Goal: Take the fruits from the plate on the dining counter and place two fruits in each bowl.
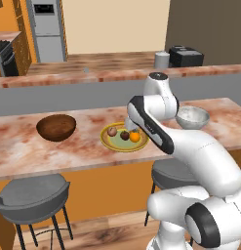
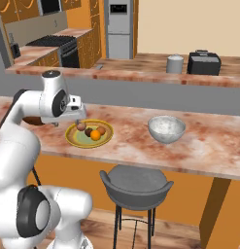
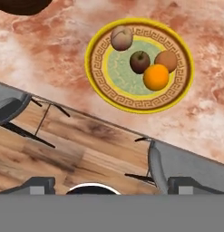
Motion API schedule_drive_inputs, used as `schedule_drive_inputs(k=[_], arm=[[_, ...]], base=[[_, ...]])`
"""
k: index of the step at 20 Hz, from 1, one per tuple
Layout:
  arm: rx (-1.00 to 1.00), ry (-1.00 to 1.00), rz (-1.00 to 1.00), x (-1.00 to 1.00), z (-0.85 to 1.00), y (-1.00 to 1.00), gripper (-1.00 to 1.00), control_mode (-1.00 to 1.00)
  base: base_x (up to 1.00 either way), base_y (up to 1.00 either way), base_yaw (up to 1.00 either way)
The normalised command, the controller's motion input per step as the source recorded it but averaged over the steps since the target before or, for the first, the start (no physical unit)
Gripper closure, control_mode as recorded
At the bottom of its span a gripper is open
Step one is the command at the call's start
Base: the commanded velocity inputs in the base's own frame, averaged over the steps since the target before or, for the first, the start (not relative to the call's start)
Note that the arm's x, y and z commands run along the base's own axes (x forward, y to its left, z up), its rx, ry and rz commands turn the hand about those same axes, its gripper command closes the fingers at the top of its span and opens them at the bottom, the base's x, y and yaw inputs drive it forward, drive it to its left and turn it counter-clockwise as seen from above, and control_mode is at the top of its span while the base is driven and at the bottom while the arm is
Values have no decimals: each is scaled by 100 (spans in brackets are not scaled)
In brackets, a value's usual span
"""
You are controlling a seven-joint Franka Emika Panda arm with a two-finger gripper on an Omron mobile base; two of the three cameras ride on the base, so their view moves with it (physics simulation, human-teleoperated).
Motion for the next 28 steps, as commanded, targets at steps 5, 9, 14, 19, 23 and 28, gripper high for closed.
schedule_drive_inputs(k=[5,9,14,19,23,28], arm=[[0,0,22,51,-20,28,-100,-100],[0,2,19,53,-20,21,-100,-100],[0,8,12,53,-21,8,-100,-100],[0,12,3,53,-24,4,-100,-100],[0,12,0,52,-24,5,-100,-100],[-1,5,0,44,-26,13,-100,-100]], base=[[0,0,0],[0,0,0],[0,0,0],[0,0,0],[0,0,0],[0,0,0]])
